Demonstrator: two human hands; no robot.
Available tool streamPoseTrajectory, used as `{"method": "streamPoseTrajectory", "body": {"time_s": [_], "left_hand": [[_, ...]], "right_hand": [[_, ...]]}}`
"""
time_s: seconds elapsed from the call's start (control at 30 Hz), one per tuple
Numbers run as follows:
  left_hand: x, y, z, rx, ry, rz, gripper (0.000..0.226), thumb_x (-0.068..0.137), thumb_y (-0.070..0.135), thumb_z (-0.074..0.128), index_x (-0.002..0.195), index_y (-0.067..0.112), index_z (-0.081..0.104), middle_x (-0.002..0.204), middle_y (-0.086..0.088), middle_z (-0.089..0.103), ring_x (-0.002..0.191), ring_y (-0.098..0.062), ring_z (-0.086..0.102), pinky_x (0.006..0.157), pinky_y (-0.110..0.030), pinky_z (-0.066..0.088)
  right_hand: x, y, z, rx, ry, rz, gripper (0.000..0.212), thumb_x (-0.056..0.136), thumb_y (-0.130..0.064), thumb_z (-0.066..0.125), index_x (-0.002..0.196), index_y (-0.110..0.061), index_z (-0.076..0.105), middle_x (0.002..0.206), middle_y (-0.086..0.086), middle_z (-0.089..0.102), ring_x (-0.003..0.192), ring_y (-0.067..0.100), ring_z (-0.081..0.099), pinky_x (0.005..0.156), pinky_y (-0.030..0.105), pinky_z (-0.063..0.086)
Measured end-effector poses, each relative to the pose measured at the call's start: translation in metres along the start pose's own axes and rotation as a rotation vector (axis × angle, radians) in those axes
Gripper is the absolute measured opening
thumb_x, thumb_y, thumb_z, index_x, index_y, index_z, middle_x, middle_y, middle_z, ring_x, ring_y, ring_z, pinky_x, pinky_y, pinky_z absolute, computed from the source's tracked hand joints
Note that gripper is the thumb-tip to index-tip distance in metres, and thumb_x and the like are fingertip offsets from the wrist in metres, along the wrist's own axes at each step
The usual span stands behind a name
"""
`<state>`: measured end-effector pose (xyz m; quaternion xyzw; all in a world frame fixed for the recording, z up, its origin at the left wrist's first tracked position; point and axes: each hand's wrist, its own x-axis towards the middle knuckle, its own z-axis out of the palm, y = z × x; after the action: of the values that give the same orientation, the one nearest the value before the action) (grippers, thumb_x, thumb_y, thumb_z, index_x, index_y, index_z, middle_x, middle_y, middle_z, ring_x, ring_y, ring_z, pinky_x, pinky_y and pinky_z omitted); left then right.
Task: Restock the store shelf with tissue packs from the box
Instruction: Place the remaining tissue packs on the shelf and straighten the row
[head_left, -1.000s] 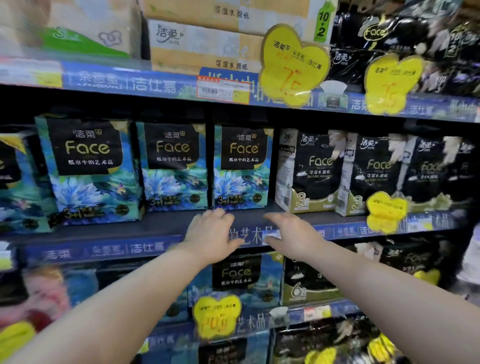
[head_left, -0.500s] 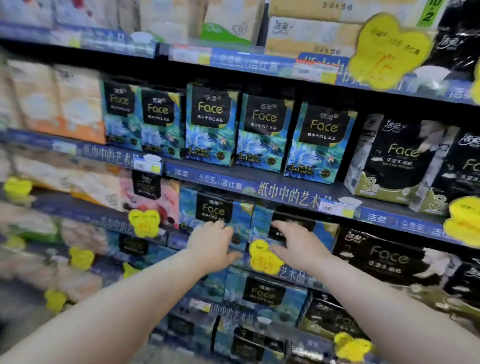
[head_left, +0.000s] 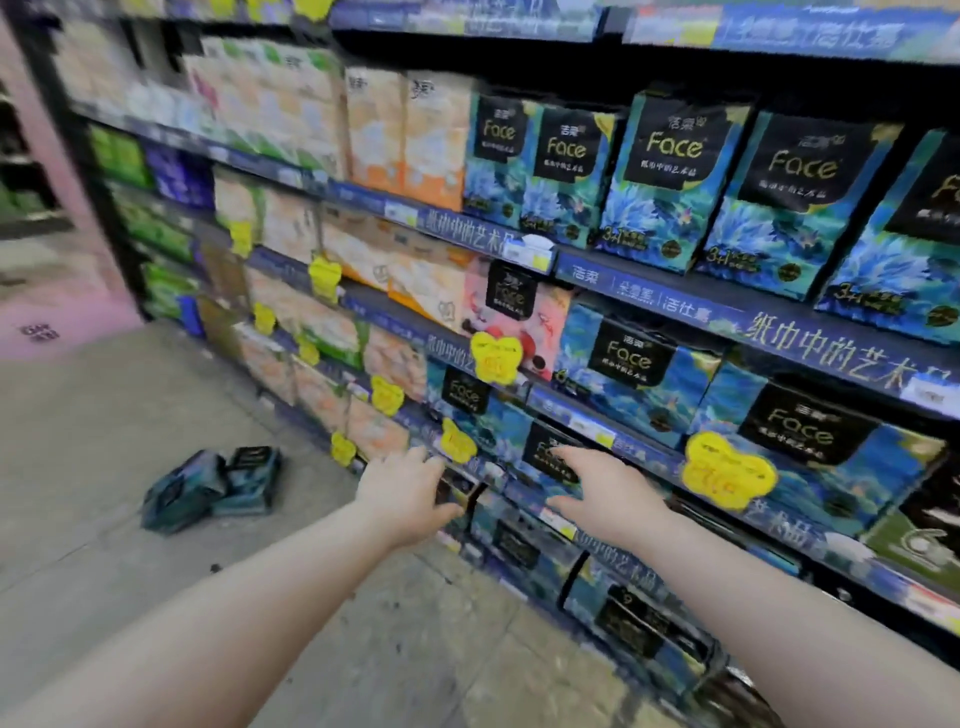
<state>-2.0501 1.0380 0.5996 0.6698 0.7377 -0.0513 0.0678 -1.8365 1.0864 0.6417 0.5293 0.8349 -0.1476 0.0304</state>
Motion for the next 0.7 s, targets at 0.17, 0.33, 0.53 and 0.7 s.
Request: {"method": "streamPoseTrajectory", "body": {"time_s": [0.17, 0.33, 0.53, 0.7], "left_hand": [[-0.016, -0.09, 0.017, -0.044, 0.02, -0.115, 0.063, 0.086, 0.062, 0.046, 0.132, 0.019, 0.045, 0.131, -0.006, 0.047, 0.123, -0.027, 0.046, 0.098, -0.04, 0.039], [-0.02, -0.21, 0.032, -0.081, -0.006, -0.223, 0.063, 0.086, 0.062, 0.045, 0.13, 0.019, 0.046, 0.13, -0.006, 0.048, 0.123, -0.027, 0.047, 0.096, -0.039, 0.04], [-0.024, -0.343, 0.048, -0.083, -0.065, -0.32, 0.063, 0.085, 0.066, 0.043, 0.128, 0.02, 0.047, 0.128, -0.004, 0.049, 0.121, -0.026, 0.048, 0.094, -0.039, 0.041], [-0.025, -0.416, 0.065, -0.145, -0.082, -0.398, 0.062, 0.085, 0.064, 0.045, 0.132, 0.023, 0.045, 0.13, -0.002, 0.049, 0.122, -0.024, 0.047, 0.095, -0.038, 0.041]], "right_hand": [[0.044, -0.082, 0.018, -0.07, -0.032, -0.107, 0.064, 0.092, -0.04, 0.054, 0.148, -0.025, 0.026, 0.15, -0.002, 0.038, 0.133, 0.021, 0.043, 0.104, 0.042, 0.042], [0.104, -0.19, 0.046, -0.102, -0.095, -0.201, 0.063, 0.092, -0.039, 0.055, 0.147, -0.026, 0.027, 0.145, 0.001, 0.043, 0.13, 0.023, 0.044, 0.101, 0.043, 0.045], [0.172, -0.306, 0.086, -0.122, -0.161, -0.271, 0.066, 0.092, -0.038, 0.054, 0.149, -0.029, 0.021, 0.143, 0.003, 0.046, 0.127, 0.024, 0.048, 0.097, 0.042, 0.048], [0.218, -0.369, 0.11, -0.145, -0.223, -0.299, 0.063, 0.09, -0.04, 0.055, 0.146, -0.029, 0.029, 0.148, 0.001, 0.04, 0.13, 0.024, 0.045, 0.1, 0.041, 0.045]]}}
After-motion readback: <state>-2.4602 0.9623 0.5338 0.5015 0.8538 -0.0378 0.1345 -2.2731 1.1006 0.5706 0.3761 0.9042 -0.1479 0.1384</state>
